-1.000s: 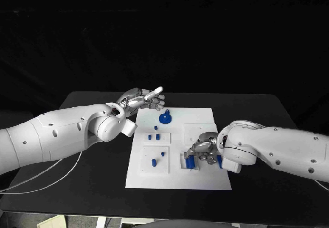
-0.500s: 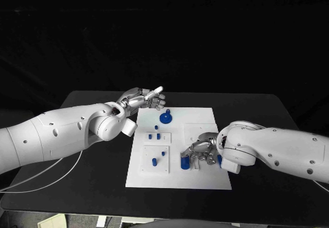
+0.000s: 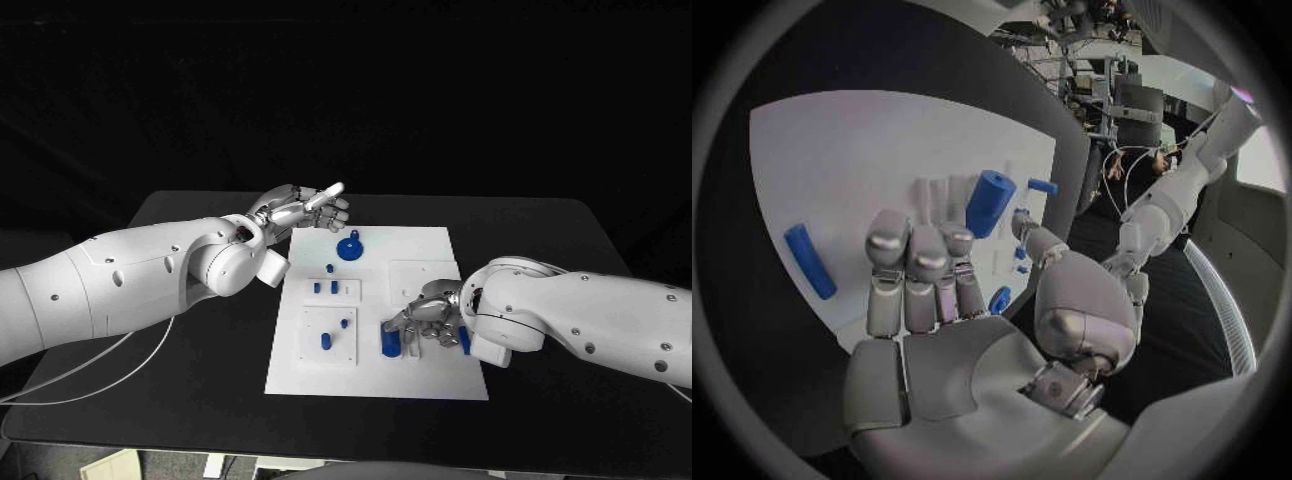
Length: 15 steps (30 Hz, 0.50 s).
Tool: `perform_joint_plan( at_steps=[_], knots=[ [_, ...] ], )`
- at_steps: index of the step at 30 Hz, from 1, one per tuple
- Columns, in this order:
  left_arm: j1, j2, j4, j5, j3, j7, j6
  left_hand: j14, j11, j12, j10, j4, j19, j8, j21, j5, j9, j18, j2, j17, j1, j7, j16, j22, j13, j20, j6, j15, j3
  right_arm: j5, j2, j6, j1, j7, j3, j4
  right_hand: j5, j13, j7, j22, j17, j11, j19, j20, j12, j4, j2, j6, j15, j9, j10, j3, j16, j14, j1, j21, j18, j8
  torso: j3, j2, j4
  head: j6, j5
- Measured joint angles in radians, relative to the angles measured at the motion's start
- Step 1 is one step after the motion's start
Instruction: Assemble the parts on the task board
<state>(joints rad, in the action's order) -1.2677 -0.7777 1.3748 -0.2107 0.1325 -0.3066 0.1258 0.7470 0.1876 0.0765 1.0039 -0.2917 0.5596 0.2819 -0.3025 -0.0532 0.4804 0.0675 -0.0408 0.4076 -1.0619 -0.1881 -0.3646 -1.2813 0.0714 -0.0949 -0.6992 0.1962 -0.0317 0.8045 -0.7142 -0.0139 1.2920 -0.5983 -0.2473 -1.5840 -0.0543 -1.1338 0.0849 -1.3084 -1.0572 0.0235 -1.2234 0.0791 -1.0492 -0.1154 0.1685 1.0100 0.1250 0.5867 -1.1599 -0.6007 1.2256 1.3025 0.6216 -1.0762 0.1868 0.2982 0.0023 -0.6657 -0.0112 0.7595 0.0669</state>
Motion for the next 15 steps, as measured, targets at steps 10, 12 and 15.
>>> perform_joint_plan(
  at_steps=[10, 12, 15],
  knots=[
    [0.0, -0.001, -0.003, 0.0, 0.0, 0.001, 0.0, 0.0, 0.0, 0.0, 0.0, 0.0, 0.0, 0.0, 0.001, 0.0, -0.001, 0.0, 0.0, -0.001, 0.0, 0.0, 0.0, -0.001, 0.0, 0.0, 0.0, 0.0, 0.0, 0.049, -0.074, -0.016, -0.001, 0.042, 0.0, -0.088, 0.0, -0.003, -0.001, 0.0, -0.001, 0.0, -0.007, 0.007, 0.0, -0.064, 0.02, 0.0, 0.0, 0.006, 0.0, 0.004, -0.008, 0.0, 0.086, 0.0, -0.001, 0.0, 0.0009, 0.0, -0.0004, -0.005, 0.0],
    [0.0, -0.001, -0.004, 0.0, 0.0, 0.001, 0.0, 0.0, 0.0, 0.0, 0.0, 0.0, 0.0, 0.0, 0.001, 0.0, -0.001, 0.0, 0.0, -0.001, 0.0, 0.0, 0.0, -0.001, 0.0, 0.0, 0.0, 0.0, 0.0, 0.057, -0.078, -0.02, -0.001, 0.047, 0.0, -0.096, 0.0, -0.004, -0.001, 0.0, -0.002, 0.0, -0.007, 0.007, 0.0, -0.07, 0.023, 0.0, 0.0, 0.007, 0.0, 0.006, -0.008, 0.0, 0.099, 0.0, -0.001, 0.0, 0.0008, 0.001, -0.001, -0.006, 0.0],
    [0.0, -0.001, -0.004, 0.0, 0.0, 0.001, -0.001, 0.0, 0.0, 0.0, 0.0, 0.0, 0.0, 0.0, 0.001, 0.0, -0.001, -0.001, 0.0, -0.001, 0.0, 0.0, 0.0, -0.001, 0.0, 0.0, 0.0, 0.0, 0.0, 0.072, -0.077, -0.028, -0.001, 0.054, 0.001, -0.101, 0.0, -0.004, -0.001, 0.0, -0.002, 0.0, -0.007, 0.007, 0.0, -0.078, 0.021, 0.0, 0.0, 0.008, 0.0, 0.006, -0.008, 0.0, 0.114, 0.0, -0.001, 0.0, 0.0007, 0.001, -0.0016, -0.007, -0.001]
  ],
)
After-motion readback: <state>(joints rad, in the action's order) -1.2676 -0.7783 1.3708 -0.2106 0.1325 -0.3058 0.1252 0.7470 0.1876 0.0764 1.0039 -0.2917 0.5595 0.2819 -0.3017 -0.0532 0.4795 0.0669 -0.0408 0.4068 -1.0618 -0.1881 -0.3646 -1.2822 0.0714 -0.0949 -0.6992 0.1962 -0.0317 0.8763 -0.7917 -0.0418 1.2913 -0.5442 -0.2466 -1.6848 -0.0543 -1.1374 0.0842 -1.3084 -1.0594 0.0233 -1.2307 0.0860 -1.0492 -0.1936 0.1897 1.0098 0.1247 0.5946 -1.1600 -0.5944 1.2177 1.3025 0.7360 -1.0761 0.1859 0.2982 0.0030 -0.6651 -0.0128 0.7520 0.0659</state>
